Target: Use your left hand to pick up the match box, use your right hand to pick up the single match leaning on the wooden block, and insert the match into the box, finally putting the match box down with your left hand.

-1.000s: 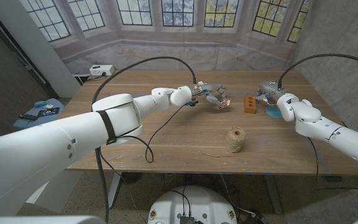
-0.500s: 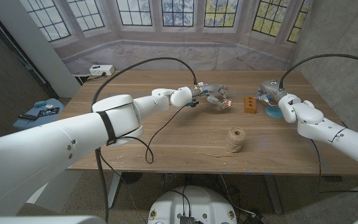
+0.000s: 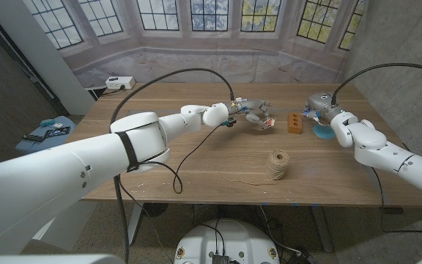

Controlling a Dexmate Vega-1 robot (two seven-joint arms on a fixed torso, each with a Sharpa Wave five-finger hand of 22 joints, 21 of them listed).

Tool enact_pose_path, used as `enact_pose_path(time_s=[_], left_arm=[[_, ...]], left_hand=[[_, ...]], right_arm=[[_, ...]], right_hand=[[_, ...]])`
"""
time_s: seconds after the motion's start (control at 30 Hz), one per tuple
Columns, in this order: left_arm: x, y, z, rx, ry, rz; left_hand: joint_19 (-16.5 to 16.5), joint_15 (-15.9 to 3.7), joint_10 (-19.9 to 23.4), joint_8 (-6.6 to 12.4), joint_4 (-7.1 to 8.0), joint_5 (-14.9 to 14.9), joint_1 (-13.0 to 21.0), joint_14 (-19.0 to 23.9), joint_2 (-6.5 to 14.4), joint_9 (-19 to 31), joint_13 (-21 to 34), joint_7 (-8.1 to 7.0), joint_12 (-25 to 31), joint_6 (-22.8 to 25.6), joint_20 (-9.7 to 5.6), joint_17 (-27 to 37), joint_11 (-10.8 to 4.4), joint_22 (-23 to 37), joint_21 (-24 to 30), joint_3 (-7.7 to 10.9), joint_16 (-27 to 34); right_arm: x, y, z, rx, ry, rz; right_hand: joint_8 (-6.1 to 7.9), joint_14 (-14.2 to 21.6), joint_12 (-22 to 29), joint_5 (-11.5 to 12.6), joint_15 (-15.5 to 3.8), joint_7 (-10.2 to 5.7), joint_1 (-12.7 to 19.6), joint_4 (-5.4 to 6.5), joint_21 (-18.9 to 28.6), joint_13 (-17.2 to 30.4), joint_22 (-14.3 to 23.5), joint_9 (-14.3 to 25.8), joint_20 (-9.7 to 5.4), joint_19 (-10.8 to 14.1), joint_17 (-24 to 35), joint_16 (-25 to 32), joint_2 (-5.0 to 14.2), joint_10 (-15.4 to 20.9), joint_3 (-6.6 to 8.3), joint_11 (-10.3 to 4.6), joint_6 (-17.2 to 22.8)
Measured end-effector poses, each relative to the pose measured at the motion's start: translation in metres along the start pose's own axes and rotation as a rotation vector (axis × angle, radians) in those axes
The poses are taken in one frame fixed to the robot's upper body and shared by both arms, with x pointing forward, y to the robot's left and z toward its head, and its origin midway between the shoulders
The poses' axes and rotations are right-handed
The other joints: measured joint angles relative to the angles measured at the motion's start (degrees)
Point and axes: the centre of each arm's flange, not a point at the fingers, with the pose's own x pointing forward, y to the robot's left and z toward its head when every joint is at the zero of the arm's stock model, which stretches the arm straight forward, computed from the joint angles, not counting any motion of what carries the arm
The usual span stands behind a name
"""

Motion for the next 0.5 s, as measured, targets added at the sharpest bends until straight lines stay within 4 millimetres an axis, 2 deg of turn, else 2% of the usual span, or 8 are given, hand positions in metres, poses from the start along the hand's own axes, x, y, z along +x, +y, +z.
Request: enact_pose_path(time_s=[0.5], left_arm=[[0.001,-0.002,0.002,-0.003,-0.001,0.003]], left_hand=[[0.0,0.0,0.0,0.0,0.0,0.0,0.0,0.0,0.0,0.0,0.0,0.0,0.0,0.0,0.0,0.0,0.0,0.0,0.0,0.0,0.0]], right_arm=[[-0.016,-0.013,0.01,-0.009,-0.032,-0.05]], right_hand=[[-0.06,0.9,0.0,0.0,-0.26,0.29,0.0,0.0,0.4,0.0,0.0,0.0,-0.12,0.5,0.0,-0.3,0.0,0.3,0.0,-0.29,0.3]])
